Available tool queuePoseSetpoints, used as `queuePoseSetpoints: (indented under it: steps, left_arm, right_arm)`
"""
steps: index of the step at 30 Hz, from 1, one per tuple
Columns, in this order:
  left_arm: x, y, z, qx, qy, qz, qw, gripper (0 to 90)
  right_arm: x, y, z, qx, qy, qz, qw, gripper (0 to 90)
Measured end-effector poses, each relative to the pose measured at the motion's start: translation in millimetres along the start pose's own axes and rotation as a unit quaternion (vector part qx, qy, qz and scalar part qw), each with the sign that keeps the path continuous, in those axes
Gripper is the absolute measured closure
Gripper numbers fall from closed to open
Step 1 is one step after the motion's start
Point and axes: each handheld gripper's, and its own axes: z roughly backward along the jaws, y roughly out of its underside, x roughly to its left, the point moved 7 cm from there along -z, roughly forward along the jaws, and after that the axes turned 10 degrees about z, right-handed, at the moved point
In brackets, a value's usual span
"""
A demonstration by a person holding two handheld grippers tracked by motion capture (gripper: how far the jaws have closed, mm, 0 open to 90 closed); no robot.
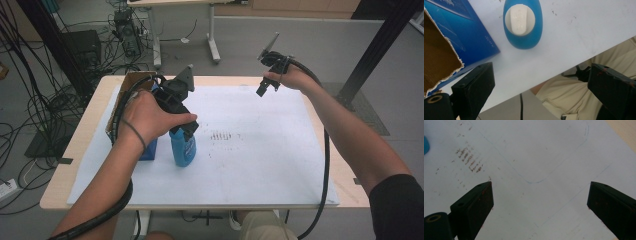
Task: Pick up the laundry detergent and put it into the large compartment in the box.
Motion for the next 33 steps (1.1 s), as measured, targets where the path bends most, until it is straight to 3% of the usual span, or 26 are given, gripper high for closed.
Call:
queuePoseSetpoints:
  steps: [33]
  left_arm:
    - [-2.2,1.2,4.3,0.002,-0.005,-0.004,1.0,7.6]
  right_arm:
    - [0.2,0.1,0.6,0.004,-0.002,-0.004,1.0,7.1]
